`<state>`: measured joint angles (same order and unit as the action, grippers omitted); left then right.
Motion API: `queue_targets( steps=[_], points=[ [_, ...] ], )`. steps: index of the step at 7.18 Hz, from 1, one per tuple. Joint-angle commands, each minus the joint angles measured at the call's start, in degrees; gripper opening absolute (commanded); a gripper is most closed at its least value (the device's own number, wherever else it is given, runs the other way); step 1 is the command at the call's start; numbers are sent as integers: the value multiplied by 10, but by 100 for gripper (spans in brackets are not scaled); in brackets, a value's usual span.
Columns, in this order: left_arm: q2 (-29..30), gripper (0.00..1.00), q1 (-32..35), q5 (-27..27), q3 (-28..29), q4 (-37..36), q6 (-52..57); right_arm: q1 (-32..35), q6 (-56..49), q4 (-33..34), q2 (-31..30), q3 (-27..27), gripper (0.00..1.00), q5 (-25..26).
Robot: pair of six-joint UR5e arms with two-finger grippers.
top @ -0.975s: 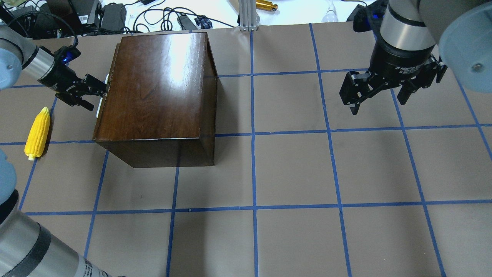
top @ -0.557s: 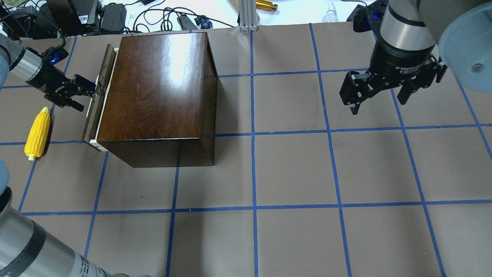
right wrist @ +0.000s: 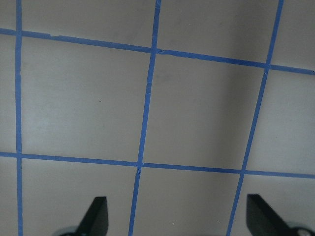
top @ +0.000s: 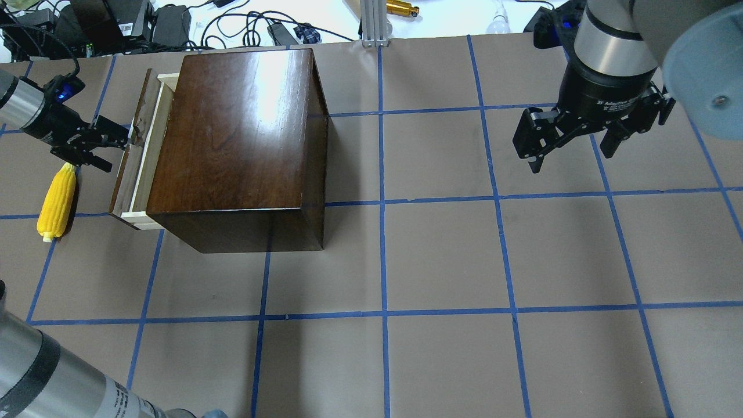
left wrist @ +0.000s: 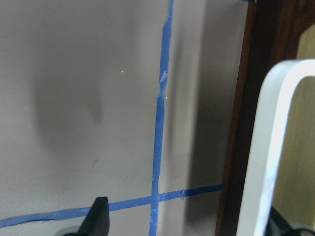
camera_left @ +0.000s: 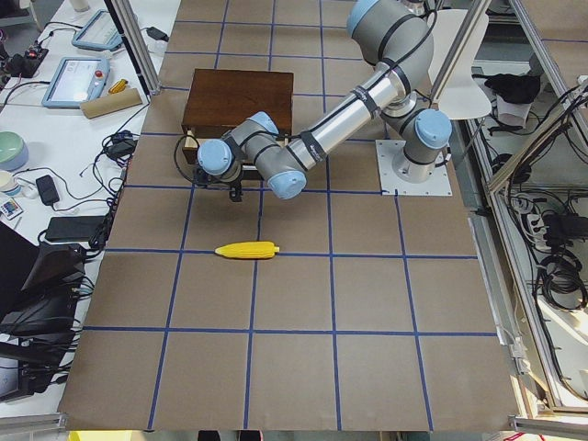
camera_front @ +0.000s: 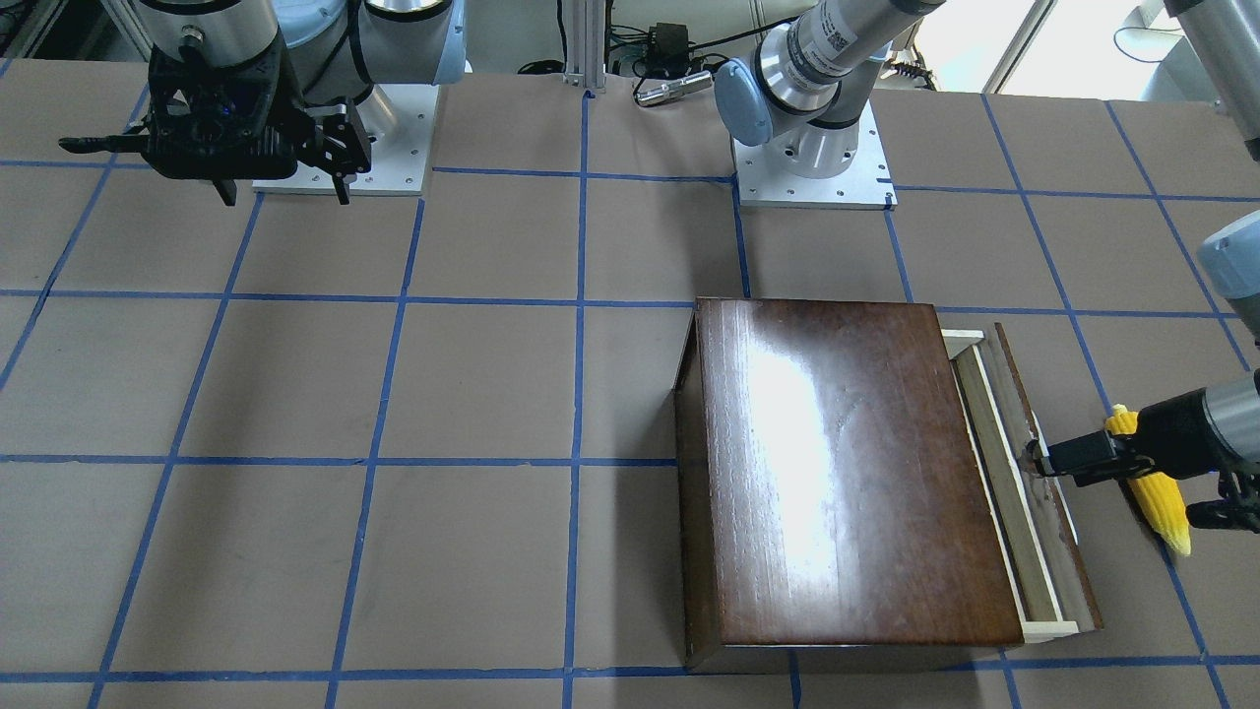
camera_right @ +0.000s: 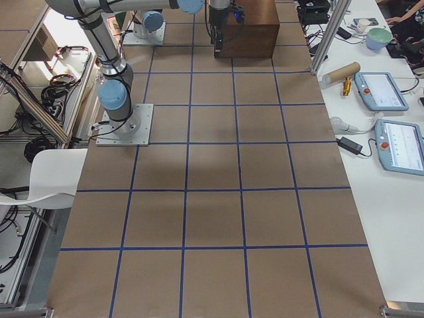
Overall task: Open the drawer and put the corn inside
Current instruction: 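Pull the drawer outward with the left gripper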
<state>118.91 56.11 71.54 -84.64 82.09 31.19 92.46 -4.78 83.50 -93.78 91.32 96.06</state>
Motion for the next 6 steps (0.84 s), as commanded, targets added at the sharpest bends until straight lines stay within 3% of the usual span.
queue_targets(
  steps=[1,6],
  points=[
    [-1,100,-20,0,0,0,3,0,-1,0,0,0,100,-1],
    [-1,100,-50,0,0,0,13,0,-1,0,0,0,100,-1]
  ],
)
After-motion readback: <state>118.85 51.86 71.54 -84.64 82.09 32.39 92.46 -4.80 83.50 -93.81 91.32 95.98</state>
